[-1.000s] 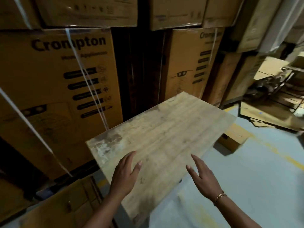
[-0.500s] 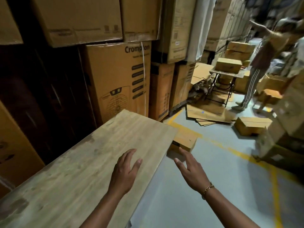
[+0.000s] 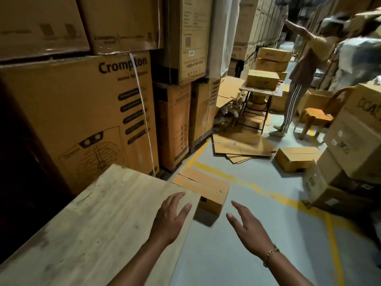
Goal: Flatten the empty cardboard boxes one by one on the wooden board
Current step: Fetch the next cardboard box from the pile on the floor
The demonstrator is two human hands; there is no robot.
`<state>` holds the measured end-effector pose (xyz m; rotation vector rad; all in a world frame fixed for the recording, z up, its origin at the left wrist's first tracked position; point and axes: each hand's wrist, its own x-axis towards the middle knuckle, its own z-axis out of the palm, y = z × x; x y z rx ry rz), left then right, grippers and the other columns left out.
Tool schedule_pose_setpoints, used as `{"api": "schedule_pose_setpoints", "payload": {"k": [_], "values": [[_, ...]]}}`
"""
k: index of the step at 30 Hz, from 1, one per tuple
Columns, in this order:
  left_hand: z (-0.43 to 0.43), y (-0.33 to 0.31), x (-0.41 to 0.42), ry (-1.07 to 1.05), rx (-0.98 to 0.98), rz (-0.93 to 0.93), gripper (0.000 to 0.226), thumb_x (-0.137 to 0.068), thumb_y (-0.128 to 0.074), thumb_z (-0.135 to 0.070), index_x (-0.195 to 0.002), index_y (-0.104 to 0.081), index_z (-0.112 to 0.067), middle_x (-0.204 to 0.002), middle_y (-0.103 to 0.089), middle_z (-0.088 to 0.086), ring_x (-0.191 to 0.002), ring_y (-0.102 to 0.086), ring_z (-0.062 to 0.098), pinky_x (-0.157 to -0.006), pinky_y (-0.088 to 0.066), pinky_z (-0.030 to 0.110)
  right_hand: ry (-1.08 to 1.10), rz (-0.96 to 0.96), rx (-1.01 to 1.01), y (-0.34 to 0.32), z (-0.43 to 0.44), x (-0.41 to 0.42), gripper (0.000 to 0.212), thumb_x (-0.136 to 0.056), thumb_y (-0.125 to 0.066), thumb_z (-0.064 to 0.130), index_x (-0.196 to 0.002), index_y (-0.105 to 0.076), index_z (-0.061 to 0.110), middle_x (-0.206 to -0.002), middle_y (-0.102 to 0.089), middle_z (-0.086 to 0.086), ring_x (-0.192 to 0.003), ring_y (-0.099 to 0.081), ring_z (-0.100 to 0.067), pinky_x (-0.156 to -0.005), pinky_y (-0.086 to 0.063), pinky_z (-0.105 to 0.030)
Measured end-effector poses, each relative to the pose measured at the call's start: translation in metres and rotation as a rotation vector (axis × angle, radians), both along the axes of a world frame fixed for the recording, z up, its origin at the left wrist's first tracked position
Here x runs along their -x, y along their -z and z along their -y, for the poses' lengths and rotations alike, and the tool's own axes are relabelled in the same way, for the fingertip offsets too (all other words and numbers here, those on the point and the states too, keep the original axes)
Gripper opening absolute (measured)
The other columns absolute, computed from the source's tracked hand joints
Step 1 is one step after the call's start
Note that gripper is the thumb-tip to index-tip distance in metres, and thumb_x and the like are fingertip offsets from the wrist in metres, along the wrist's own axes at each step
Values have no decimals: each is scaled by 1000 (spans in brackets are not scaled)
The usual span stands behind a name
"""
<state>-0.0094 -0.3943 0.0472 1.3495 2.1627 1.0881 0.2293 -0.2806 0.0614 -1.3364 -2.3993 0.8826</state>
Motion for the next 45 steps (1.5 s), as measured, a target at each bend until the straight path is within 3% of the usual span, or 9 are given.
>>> {"api": "schedule_pose_setpoints", "payload": {"k": [7, 15, 23, 27, 39, 45], "values": [[-155, 22, 16, -10, 26, 23, 45, -97, -39, -59, -140, -39, -45, -144, -39, -21, -129, -37, 2, -96, -36, 25, -36, 29, 45, 25, -164, 17, 59, -95, -34, 64, -149, -30, 40, -153, -37, 15, -137, -40, -9, -113, -33, -34], [-339, 48, -1, -182, 39, 126, 49, -98, -40, -57, -143, -41, -37, -148, -39, -15, -135, -36, 6, -97, -36, 27, -180, 117, 97, 36, -377, 30, 64, -94, -33, 65, -150, -32, 35, -154, -39, 11, -135, -43, -11, -111, -36, -34], [-445, 91, 12, -360, 120, 241, 52, -97, -39, -61, -144, -40, -39, -148, -38, -14, -133, -40, 11, -100, -42, 34, -329, 216, 199, 79, -536, 90, 68, -93, -34, 66, -149, -37, 28, -153, -42, 6, -136, -43, -15, -109, -36, -34], [-499, 142, 30, -477, 172, 305, 51, -97, -39, -61, -143, -40, -40, -150, -37, -13, -135, -39, 12, -101, -41, 34, -397, 280, 247, 128, -604, 120, 60, -98, -38, 60, -148, -38, 27, -153, -42, 8, -137, -42, -14, -110, -35, -33], [-660, 299, 40, -692, 461, 501, 51, -99, -38, -56, -144, -41, -31, -148, -43, -6, -135, -40, 18, -103, -39, 37, -501, 473, 443, 294, -784, 180, 64, -95, -46, 59, -145, -45, 20, -147, -50, 2, -134, -47, -16, -105, -36, -30], [-710, 427, 26, -948, 441, 666, 54, -97, -44, -58, -142, -45, -28, -143, -49, 1, -130, -47, 24, -103, -41, 37, -591, 516, 478, 421, -844, 216, 66, -94, -50, 59, -144, -46, 17, -143, -54, -3, -129, -51, -19, -100, -39, -30]]}}
